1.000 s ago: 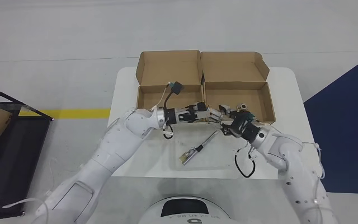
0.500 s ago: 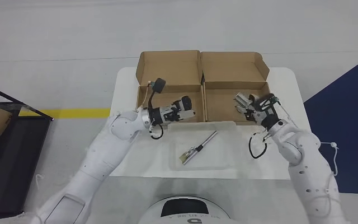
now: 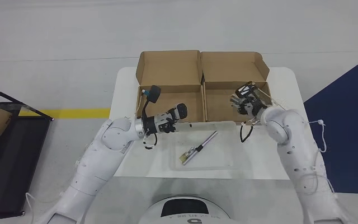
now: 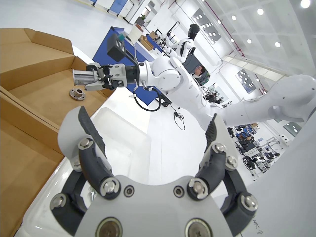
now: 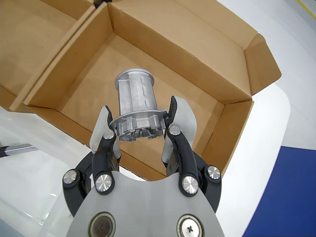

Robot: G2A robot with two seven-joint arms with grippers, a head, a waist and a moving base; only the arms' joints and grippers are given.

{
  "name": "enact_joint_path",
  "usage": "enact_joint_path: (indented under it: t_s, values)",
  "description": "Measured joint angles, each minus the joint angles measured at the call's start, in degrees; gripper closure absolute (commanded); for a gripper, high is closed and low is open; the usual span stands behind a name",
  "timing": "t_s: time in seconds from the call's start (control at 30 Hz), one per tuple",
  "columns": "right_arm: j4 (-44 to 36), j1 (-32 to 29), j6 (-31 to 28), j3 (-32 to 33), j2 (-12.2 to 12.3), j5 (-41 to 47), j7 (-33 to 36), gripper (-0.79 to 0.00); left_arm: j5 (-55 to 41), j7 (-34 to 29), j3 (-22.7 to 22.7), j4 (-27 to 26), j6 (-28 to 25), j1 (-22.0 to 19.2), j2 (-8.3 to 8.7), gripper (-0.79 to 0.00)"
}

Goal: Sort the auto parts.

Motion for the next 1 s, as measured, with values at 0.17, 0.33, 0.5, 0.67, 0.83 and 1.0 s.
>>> enact_joint_path:
  t_s: [0.17,0.33,0.5,0.67,0.83,1.0]
  values:
    - [1.31,2.09,0.50,-3.14,-0.30,-2.79,4.43,-0.219,-0.06,-0.02,0.01,0.03,-0.02,-0.02,-0.01,-0.785]
    - [2.41,3.19,2.12,-5.29,-0.59,-5.68,6.19,-0.342,-0.06,-0.02,0.01,0.03,-0.02,-0.02,-0.01,-0.785]
    - [2.18,3.41,3.19,-5.49,-0.75,-5.71,6.17,-0.480,-0.06,-0.02,0.01,0.03,-0.02,-0.02,-0.01,-0.785]
    - [-0.30,1.72,3.54,-2.93,-0.50,-3.69,4.23,-0.785,-0.06,-0.02,0.01,0.03,-0.02,-0.02,-0.01,-0.785]
    - [-3.84,-0.91,2.78,0.45,-0.13,-0.91,1.45,-0.785,-0.06,-0.02,0.01,0.03,-0.02,-0.01,-0.01,-0.785]
    - [-9.35,-6.71,0.87,8.70,0.37,9.32,-8.32,-0.785,-0.06,-0.02,0.01,0.03,-0.02,-0.01,-0.01,-0.785]
